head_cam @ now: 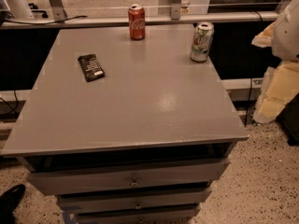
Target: Pick 7up can
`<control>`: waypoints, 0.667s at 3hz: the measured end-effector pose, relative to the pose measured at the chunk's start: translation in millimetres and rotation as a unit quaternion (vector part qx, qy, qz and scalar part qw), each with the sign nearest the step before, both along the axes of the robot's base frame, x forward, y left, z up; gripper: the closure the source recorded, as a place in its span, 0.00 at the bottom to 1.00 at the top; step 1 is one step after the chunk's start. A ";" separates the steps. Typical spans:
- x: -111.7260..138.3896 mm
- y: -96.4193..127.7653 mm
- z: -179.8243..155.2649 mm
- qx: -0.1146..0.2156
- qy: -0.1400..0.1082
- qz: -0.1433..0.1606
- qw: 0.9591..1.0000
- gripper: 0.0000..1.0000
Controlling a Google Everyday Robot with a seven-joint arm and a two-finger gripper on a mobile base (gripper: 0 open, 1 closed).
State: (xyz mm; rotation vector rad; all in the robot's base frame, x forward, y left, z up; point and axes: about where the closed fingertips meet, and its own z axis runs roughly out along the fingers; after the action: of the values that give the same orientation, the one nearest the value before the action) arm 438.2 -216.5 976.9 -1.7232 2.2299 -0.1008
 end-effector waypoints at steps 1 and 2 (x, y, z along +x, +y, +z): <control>0.0 0.0 0.0 0.000 0.000 0.000 1.000 0.00; 0.2 2.1 2.8 0.008 -0.006 0.003 1.000 0.00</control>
Offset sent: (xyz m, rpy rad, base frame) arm 0.0000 0.0034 0.0008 0.0361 -0.0030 0.0145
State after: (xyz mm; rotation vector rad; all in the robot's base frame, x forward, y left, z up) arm 438.4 -214.4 979.7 -1.7164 2.2114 -0.0909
